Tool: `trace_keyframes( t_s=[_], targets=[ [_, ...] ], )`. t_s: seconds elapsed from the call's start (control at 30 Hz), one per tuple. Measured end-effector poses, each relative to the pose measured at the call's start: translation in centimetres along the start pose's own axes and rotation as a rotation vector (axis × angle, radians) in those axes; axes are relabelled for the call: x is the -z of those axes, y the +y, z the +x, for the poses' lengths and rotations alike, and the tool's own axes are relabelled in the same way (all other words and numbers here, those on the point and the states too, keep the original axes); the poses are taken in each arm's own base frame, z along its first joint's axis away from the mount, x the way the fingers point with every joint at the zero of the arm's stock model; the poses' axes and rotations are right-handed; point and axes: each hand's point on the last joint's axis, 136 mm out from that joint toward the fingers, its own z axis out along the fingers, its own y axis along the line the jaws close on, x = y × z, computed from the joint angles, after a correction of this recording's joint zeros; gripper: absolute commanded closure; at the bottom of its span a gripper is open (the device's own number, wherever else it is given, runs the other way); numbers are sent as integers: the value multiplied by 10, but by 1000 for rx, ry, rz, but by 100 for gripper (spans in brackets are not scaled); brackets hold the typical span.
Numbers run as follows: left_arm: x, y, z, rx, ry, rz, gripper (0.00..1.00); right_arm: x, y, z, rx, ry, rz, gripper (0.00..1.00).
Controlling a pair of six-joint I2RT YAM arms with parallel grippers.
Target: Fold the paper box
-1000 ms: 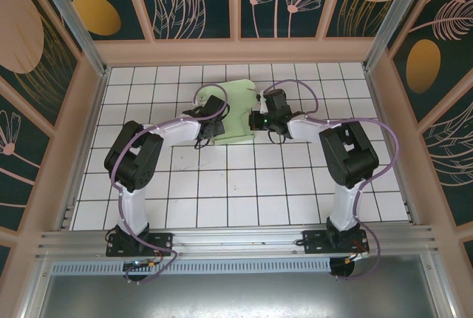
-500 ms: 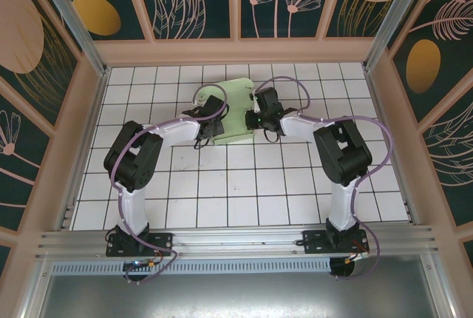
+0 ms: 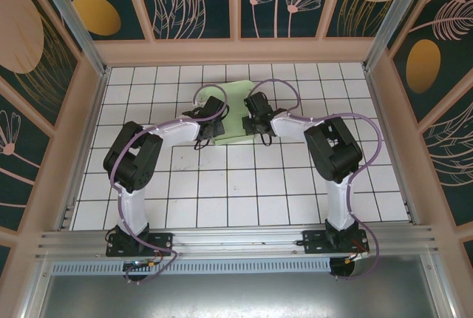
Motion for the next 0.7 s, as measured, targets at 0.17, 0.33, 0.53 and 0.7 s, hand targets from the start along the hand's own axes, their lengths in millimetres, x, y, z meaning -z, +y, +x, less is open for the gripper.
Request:
trace_keyframes(
  t_s=[0.17,0.33,0.53,0.7],
  targets=[
    [0,-1,1,0,1,7,93,-1,-3,-2,1,8,24,88],
    [0,-3,0,3,-2,17,93,-3,-4,-5,26,15,88,95],
    [0,-3,-1,5,-9,17,93,-7,-2,-7,78,23,202,100],
    [0,-2,0,5,-8,13,93,-8,-5,-5,107,30,266,76]
  ],
)
